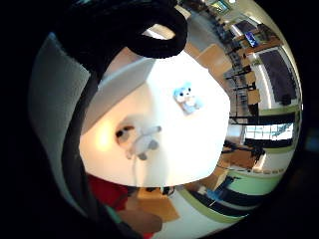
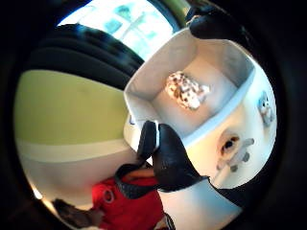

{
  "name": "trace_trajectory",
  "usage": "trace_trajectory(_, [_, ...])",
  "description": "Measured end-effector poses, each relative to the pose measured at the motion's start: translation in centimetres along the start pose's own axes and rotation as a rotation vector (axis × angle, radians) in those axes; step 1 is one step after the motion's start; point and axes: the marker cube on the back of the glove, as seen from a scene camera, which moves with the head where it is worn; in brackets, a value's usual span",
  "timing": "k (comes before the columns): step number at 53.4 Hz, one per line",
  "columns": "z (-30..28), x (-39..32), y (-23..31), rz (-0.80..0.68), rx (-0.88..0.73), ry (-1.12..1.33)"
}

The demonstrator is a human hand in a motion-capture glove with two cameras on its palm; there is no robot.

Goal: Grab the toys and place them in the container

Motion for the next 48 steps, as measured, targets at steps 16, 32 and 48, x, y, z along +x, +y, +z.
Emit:
trace_trajectory(16, [3.1, 5.7, 6.0, 0.041, -0.043, 0.014])
trace_trajectory(32, [7.9, 8.1, 8.9, 0.088, -0.139, 0.032])
trace_trajectory(48, [12.9, 9.1, 9.1, 0.080, -0.139, 0.004])
